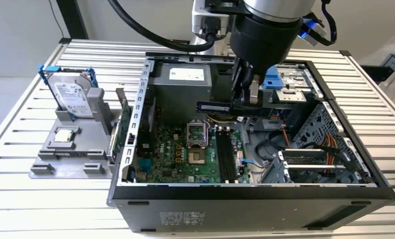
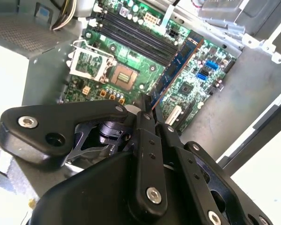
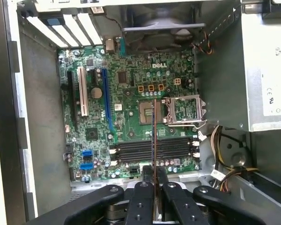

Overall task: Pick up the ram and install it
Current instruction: 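Pick up the ram and move it above insertion slot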

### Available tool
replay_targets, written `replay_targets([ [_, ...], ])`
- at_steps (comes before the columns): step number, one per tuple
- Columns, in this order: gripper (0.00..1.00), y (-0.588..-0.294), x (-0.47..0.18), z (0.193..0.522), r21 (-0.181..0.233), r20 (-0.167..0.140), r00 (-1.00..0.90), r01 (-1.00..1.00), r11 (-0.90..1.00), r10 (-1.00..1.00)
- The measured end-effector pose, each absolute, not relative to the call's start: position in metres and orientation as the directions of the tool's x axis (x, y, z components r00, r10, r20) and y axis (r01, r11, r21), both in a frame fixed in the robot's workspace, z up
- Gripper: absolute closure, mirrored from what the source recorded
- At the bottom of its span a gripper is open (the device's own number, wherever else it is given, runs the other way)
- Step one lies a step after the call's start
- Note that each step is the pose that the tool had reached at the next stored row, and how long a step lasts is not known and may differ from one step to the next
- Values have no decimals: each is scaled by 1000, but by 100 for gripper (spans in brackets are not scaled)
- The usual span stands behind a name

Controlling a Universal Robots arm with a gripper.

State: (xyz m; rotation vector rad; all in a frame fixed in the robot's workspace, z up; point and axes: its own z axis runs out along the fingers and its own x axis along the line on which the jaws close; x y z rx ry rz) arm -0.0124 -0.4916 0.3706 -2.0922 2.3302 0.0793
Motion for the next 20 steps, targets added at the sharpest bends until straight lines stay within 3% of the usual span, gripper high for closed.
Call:
replay_targets([
  [20,100,-490,15,371,32,-40,-94,-995,93,-995],
])
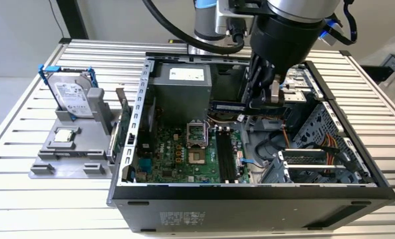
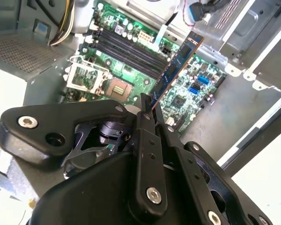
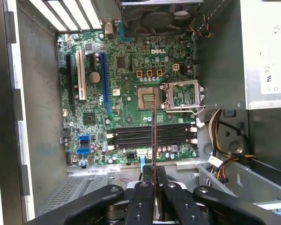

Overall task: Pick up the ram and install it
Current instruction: 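Pick up the ram and move it above insertion slot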

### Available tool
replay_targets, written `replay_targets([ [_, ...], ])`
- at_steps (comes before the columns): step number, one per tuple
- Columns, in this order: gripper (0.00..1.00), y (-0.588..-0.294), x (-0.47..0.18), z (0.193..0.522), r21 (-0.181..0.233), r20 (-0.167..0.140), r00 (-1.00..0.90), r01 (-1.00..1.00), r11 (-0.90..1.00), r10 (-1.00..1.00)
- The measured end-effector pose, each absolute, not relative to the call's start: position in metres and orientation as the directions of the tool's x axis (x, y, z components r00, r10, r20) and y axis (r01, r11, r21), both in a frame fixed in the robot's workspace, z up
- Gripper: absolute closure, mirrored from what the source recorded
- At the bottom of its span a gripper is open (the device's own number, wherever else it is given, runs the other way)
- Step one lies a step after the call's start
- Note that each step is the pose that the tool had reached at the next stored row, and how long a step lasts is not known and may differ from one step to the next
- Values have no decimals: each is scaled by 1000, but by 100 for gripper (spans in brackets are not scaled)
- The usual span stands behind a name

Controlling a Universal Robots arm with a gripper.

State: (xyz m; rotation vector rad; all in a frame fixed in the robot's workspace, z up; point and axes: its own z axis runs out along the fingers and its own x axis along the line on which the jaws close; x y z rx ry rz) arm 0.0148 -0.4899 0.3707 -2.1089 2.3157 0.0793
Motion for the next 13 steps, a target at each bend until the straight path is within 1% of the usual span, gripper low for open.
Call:
replay_targets([
  [13,100,-490,38,371,32,-40,-94,-995,93,-995],
])
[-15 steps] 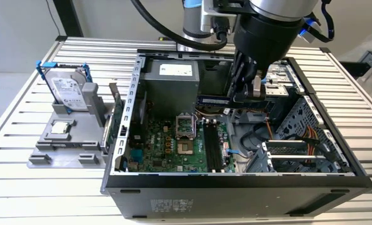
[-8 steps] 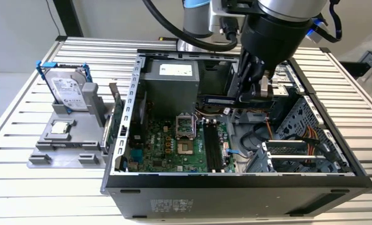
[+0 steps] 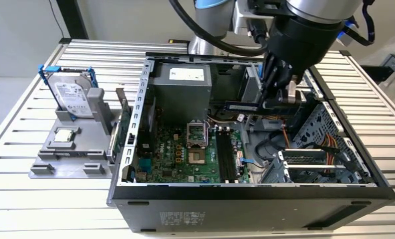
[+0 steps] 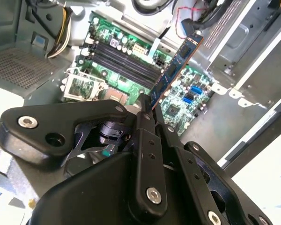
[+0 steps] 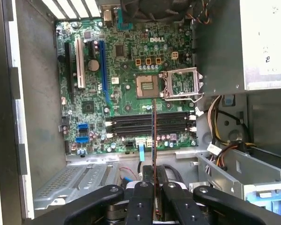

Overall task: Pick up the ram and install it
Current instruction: 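Pick up the ram and move it above insertion slot, then insert the ram into the slot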

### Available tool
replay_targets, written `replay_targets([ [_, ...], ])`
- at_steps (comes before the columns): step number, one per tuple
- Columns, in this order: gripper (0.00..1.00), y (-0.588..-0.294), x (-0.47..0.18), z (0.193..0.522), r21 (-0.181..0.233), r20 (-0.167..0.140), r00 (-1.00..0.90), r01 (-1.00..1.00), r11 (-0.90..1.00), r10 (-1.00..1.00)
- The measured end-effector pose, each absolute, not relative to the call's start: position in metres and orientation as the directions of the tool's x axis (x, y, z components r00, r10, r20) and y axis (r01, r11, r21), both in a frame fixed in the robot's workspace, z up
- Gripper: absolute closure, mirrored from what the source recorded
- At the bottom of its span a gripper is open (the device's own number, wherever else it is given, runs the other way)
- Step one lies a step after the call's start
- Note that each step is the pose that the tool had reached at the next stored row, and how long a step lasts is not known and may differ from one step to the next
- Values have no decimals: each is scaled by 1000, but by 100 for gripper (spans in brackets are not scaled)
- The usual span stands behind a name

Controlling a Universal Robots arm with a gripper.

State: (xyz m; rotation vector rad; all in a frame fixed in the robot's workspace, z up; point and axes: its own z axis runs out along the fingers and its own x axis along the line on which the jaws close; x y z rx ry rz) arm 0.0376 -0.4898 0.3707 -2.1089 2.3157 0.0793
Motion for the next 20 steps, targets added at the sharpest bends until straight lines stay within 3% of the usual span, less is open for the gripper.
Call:
replay_targets([
  [20,100,-487,47,371,32,-40,-94,-995,93,-995],
])
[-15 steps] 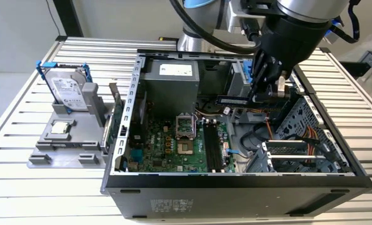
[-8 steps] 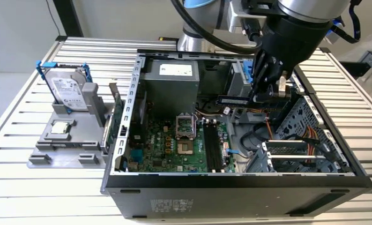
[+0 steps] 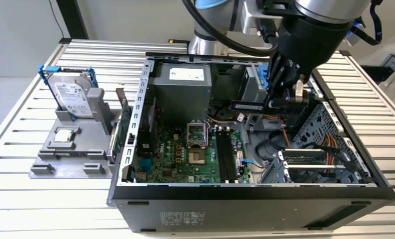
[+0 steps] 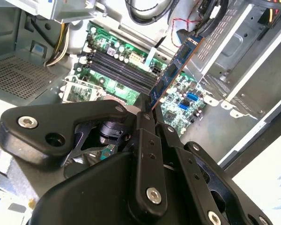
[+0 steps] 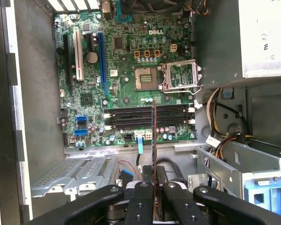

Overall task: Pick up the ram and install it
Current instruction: 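Insert the ram into the slot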

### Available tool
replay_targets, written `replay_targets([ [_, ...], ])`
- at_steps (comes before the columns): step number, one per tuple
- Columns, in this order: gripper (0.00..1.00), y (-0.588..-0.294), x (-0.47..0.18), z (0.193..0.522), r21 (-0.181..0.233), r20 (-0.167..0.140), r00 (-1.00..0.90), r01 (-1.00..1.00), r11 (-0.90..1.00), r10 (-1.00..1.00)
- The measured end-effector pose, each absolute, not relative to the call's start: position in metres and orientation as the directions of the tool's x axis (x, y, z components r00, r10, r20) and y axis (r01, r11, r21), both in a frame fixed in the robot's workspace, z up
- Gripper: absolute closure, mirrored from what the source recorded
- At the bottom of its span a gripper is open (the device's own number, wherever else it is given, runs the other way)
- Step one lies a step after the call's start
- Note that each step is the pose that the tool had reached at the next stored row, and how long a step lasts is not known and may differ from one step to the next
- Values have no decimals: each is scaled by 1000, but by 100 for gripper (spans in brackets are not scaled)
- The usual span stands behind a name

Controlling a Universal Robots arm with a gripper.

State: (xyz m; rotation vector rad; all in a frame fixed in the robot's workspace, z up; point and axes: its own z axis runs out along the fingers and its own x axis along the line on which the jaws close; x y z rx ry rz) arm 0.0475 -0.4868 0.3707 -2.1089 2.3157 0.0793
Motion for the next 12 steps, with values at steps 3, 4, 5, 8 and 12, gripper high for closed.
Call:
replay_targets([
  [3,100,-482,47,371,32,-40,-94,-995,93,-995],
  [4,100,-480,47,371,32,-40,-94,-995,93,-995],
  [5,100,-478,47,371,32,-40,-94,-995,93,-995],
  [8,100,-474,48,371,32,-40,-94,-995,93,-995],
  [12,100,-468,47,371,32,-40,-94,-995,93,-995],
])
